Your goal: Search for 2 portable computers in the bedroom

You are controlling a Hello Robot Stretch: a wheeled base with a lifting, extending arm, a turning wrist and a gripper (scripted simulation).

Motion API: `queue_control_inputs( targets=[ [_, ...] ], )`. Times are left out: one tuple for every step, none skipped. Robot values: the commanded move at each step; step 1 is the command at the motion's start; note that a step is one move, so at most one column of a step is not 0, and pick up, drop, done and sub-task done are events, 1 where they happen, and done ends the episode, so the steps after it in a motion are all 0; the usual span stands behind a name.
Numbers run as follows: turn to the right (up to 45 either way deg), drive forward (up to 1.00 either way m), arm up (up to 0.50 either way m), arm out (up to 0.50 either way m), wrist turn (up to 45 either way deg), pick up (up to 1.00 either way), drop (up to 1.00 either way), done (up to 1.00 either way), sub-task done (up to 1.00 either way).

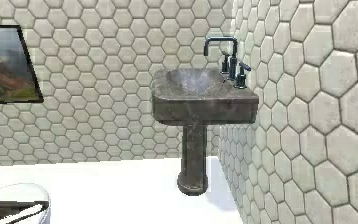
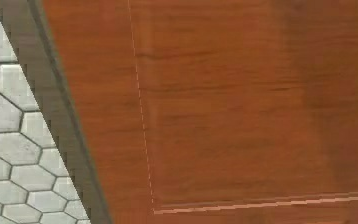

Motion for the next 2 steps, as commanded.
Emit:
queue_control_inputs(
  targets=[
    [0.0,0.45,0.00,0.00,0.0,0.00,0.00,0.00,0.00],
    [-45.0,0.00,0.00,0.00,0.0,0.00,0.00,0.00,0.00]
  ],
)
